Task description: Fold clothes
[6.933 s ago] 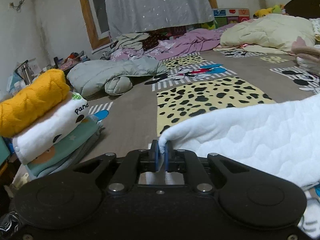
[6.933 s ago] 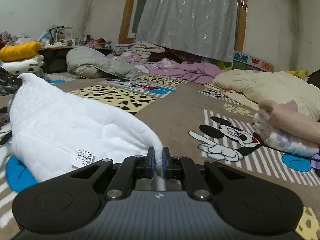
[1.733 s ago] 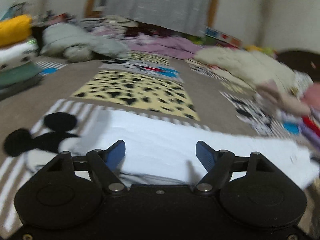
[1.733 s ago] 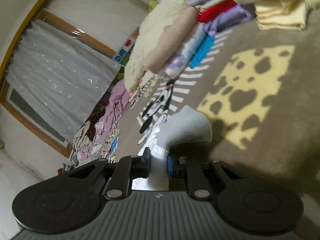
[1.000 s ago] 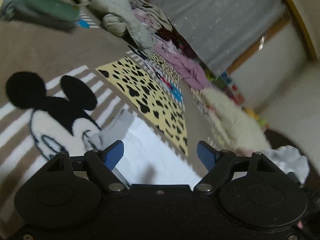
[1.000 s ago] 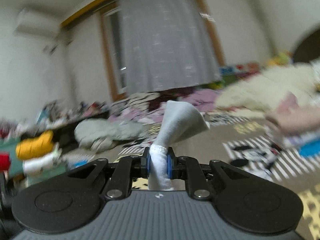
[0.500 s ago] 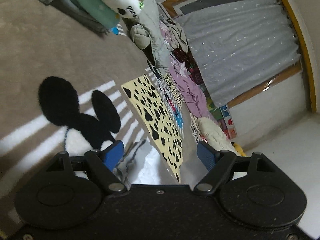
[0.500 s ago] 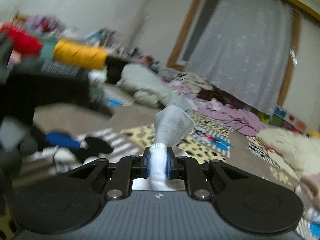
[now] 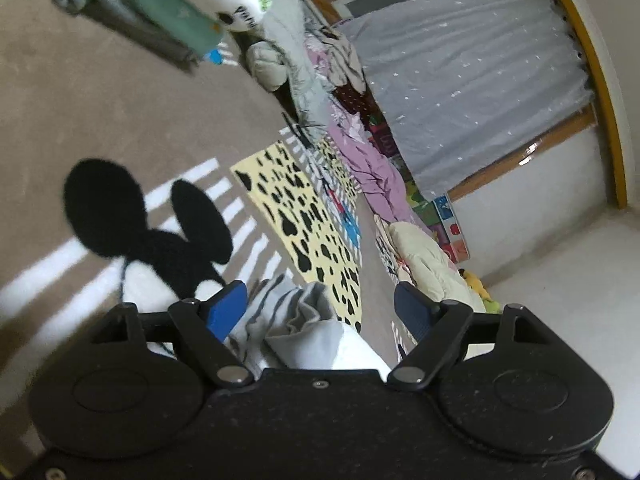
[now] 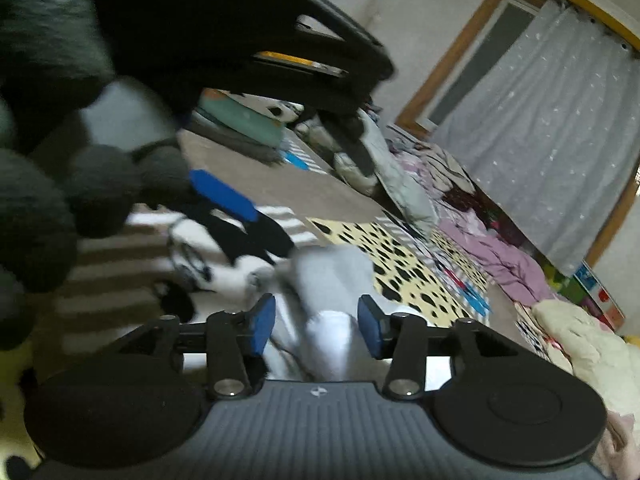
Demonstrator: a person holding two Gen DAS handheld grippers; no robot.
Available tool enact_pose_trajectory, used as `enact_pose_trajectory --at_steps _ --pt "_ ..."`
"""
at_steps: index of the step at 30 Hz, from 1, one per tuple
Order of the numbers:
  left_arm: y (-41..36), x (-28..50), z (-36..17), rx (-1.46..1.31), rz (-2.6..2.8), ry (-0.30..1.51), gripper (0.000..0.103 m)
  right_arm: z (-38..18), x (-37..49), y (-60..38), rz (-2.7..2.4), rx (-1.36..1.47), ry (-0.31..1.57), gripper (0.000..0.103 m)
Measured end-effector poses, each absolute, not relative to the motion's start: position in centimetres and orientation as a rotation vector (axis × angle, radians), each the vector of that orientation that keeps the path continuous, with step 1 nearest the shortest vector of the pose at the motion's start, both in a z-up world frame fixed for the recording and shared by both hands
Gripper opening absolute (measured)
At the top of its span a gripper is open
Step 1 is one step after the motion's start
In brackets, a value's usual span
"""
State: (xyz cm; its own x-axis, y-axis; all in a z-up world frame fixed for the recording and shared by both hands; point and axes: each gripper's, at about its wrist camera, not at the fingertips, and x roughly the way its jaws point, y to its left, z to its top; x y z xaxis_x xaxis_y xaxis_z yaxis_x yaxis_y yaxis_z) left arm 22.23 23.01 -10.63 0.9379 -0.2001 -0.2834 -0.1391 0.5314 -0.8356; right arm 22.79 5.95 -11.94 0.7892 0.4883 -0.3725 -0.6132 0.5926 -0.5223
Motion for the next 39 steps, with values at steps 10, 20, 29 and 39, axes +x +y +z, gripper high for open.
enact_pose_trajectory --at_steps 10,20,29,39 --pt "20.7 23.9 -11.0 -0.851 0.002 0.457 0.079 -9.3 20.6 -2.7 0.582 -0.415 0.2 0.051" --pt "17.3 25.9 -11.6 -0.663 0.087 0.524 0.032 -11.4 23.0 -7.7 0.581 -0.127 0.31 0.051" --pt "15.3 26.2 -10.3 -0.42 0.116 0.477 0.006 -11.2 26.1 -8.5 0.624 -0.042 0.326 0.052" --pt "15.4 27.3 -10.6 -0.361 0.13 0.443 0.006 -12.2 28.4 -8.6 0.606 -0.03 0.422 0.052"
